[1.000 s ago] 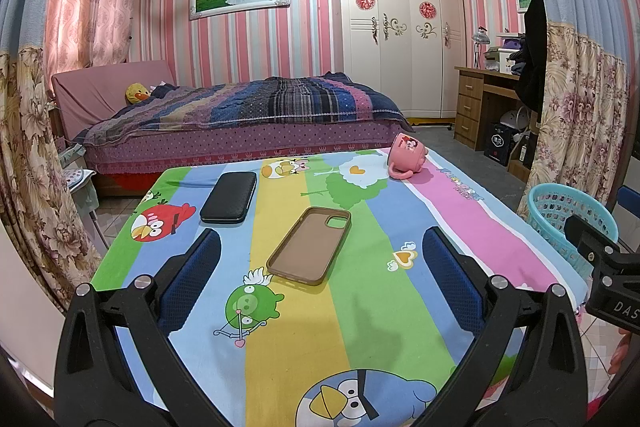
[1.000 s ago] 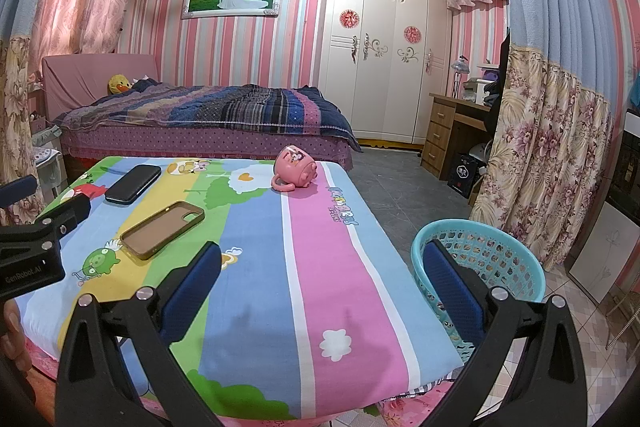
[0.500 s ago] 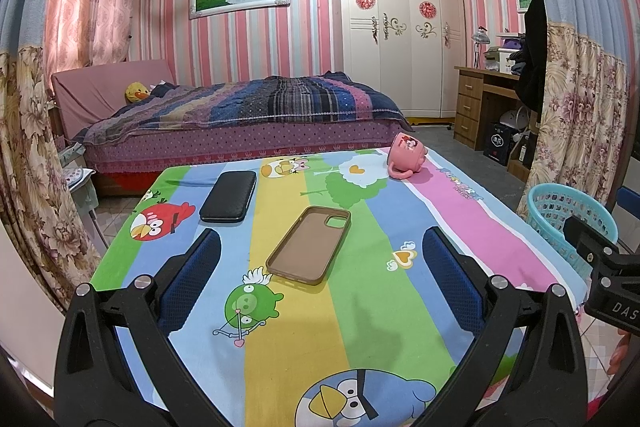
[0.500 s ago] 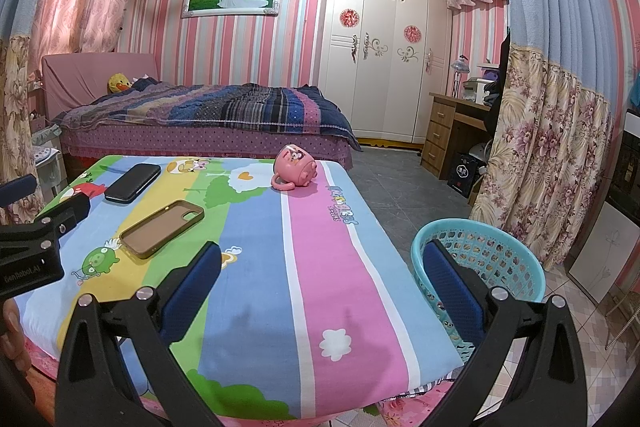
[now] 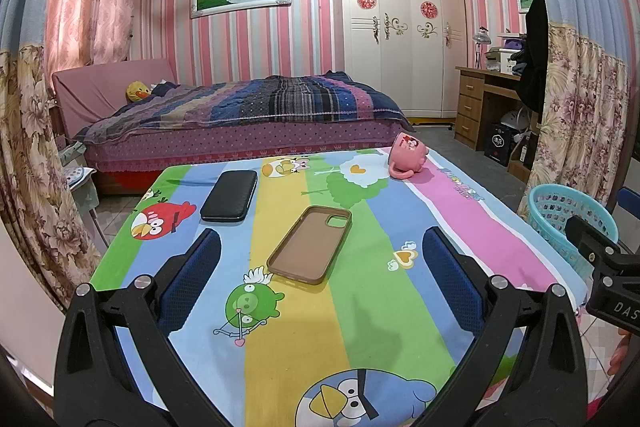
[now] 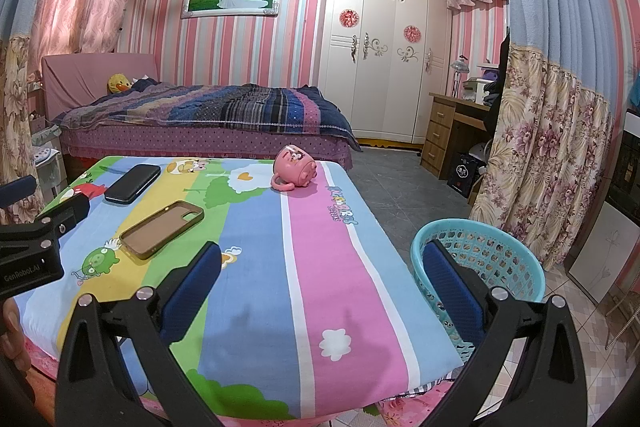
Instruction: Collect trash
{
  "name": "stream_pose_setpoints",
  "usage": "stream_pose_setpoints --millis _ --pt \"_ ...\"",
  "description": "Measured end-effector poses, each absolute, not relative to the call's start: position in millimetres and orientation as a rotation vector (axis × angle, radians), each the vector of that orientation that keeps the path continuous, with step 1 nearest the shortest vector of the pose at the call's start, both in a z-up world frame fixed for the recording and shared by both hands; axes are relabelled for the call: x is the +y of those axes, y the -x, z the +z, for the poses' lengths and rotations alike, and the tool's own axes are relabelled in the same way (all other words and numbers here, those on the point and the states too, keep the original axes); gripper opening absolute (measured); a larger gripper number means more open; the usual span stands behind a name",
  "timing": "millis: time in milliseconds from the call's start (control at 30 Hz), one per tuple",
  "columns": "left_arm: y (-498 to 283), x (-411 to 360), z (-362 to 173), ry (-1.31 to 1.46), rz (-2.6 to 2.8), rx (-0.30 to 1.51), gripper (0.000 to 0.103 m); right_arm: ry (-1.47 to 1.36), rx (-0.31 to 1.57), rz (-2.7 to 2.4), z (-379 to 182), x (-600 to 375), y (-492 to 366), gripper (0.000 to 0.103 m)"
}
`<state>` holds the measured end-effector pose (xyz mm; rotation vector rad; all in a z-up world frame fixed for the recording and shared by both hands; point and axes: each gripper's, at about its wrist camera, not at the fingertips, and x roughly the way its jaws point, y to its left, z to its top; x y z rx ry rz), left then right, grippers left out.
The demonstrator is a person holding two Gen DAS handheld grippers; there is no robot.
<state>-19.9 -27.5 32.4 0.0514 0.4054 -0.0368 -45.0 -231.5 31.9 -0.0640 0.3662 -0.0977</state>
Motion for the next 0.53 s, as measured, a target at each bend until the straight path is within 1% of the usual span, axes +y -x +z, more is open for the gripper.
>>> stream_pose_setpoints --millis 533 --pt "20.6 -26.8 29.2 -0.036 -0.042 0.416 0.098 0.065 0.367 -0.098 32.2 -231.6 44.8 0.098"
